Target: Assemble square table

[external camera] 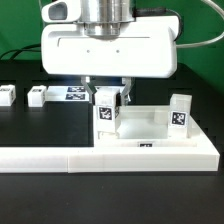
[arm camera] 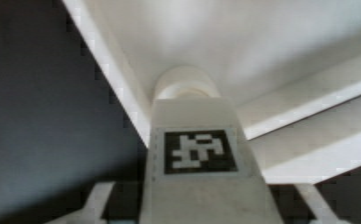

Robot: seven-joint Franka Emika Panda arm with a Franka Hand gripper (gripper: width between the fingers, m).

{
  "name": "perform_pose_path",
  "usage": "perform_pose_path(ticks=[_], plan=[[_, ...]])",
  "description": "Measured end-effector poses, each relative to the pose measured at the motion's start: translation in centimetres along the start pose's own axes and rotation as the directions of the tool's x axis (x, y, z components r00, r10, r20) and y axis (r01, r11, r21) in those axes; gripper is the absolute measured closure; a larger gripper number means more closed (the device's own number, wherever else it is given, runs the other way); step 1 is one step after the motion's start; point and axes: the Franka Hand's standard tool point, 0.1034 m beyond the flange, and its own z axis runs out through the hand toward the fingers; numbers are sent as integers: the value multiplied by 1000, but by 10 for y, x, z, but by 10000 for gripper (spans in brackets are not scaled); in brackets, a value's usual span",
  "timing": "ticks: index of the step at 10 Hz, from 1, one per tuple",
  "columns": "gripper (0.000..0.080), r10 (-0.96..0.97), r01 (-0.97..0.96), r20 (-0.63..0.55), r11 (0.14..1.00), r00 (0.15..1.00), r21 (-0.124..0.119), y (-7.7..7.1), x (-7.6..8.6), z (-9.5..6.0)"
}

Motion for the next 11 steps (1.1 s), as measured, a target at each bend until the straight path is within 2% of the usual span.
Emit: perform_pose_path(ticks=[3, 5, 7, 8, 9, 10, 11], plan=[[508, 257, -257, -17, 966, 966, 9, -1, 0, 0], [508, 433, -433, -16, 901, 901, 13, -7, -4, 1], [508, 617, -616, 0, 787, 787, 20, -13, -9, 3], [508, 635, -635, 3, 772, 772, 22, -13, -9, 3], [508, 607, -607, 3, 794, 795, 22, -13, -9, 3], [420, 566, -566, 4, 824, 824, 19, -12, -8, 3], [284, 525, -525, 9, 851, 851, 14, -10, -5, 2]])
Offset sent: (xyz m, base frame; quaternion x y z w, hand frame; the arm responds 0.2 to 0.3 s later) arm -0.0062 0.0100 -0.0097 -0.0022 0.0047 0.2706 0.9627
